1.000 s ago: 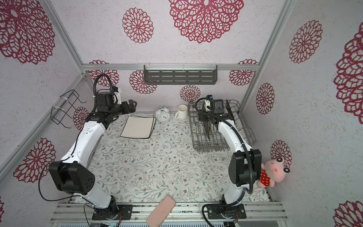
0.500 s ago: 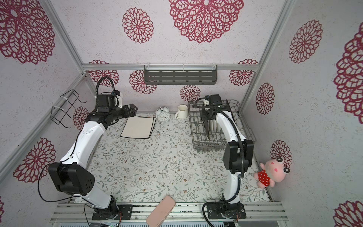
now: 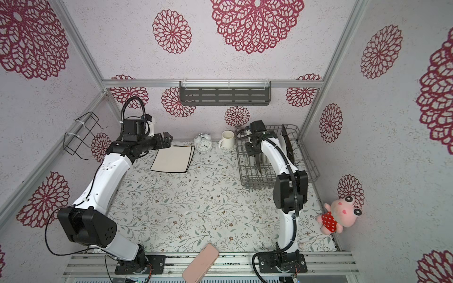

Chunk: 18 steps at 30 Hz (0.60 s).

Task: Unload the plates from the dish rack
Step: Pick up the plate from the dish rack.

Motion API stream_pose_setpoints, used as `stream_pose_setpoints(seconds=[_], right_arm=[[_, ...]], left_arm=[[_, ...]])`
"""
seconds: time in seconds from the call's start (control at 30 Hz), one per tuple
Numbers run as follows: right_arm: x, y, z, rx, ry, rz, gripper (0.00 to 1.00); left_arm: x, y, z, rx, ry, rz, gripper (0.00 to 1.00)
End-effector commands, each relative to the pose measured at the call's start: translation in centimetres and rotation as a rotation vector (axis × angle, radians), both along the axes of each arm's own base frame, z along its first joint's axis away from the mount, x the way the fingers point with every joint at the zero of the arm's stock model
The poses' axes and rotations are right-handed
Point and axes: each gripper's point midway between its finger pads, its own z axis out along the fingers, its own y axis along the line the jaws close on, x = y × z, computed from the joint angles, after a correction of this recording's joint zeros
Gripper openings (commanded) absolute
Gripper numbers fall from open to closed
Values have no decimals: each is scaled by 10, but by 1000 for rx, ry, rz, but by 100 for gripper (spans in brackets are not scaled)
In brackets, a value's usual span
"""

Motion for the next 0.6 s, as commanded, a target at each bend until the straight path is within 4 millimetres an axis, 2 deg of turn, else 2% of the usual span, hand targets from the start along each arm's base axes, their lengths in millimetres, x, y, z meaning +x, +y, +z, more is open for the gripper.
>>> stream_pose_setpoints(seconds=[0.0, 0.17, 0.37, 0.57], right_arm=[[1, -9, 11, -50, -13, -12, 48], [7, -12, 3, -85, 4, -10, 43], [7, -10, -8, -101, 32, 22, 14], [2, -5, -3, -101, -1, 71, 1]], left_arm=[[-8, 1, 7, 28, -19, -9, 97], [-9, 2, 3, 37, -12, -5, 98], [-11, 2, 1, 36, -6, -11, 97], [-13, 3, 1, 25, -3, -10, 97]])
